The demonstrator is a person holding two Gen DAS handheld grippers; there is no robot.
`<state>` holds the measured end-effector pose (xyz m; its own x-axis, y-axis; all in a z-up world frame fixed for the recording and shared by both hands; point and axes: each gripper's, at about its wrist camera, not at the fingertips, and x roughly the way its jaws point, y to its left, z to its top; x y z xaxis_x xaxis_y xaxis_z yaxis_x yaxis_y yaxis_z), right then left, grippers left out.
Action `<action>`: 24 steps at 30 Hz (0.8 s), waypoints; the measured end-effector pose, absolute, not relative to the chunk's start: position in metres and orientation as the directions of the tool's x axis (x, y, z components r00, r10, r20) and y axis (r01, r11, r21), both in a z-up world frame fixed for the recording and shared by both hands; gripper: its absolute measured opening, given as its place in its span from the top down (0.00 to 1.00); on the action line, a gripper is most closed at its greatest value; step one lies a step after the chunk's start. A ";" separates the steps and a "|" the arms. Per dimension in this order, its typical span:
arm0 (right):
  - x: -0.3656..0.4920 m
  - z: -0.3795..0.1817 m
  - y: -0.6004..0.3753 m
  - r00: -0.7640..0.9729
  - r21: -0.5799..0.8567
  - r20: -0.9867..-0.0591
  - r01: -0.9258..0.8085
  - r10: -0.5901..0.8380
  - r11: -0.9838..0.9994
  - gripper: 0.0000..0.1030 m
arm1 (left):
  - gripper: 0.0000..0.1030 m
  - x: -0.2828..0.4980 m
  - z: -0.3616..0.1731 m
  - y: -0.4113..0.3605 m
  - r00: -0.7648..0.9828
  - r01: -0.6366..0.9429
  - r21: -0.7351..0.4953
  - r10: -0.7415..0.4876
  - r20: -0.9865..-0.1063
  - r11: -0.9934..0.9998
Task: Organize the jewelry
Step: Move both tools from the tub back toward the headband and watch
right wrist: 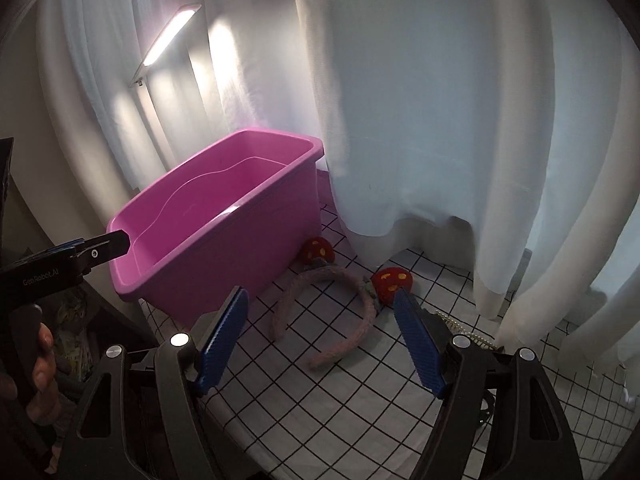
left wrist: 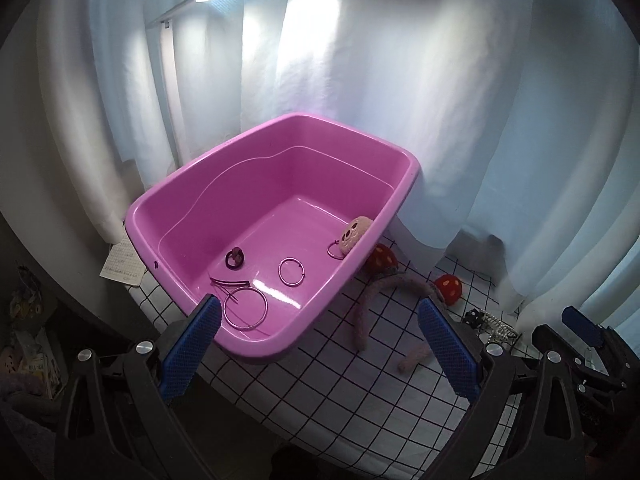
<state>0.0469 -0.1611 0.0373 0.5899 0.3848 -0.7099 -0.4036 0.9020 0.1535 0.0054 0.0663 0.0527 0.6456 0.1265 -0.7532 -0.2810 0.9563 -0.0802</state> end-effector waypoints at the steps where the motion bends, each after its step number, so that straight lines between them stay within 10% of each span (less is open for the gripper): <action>1: 0.039 0.032 -0.177 0.598 0.138 -0.718 -0.379 0.356 0.915 0.27 | 0.06 0.005 0.049 0.054 0.640 -0.262 -0.080 0.112 -0.760 0.962; 24: 0.013 -0.108 -0.308 0.534 0.167 -0.818 -0.134 0.213 0.977 0.26 | 0.06 0.056 -0.096 -0.050 0.499 -0.092 -0.020 0.029 -0.866 0.996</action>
<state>0.0128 -0.3081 -0.1081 0.5341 0.2133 -0.8181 -0.1341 0.9768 0.1671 0.0561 -0.0503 -0.0962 0.4989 0.0286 -0.8662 -0.0916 0.9956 -0.0199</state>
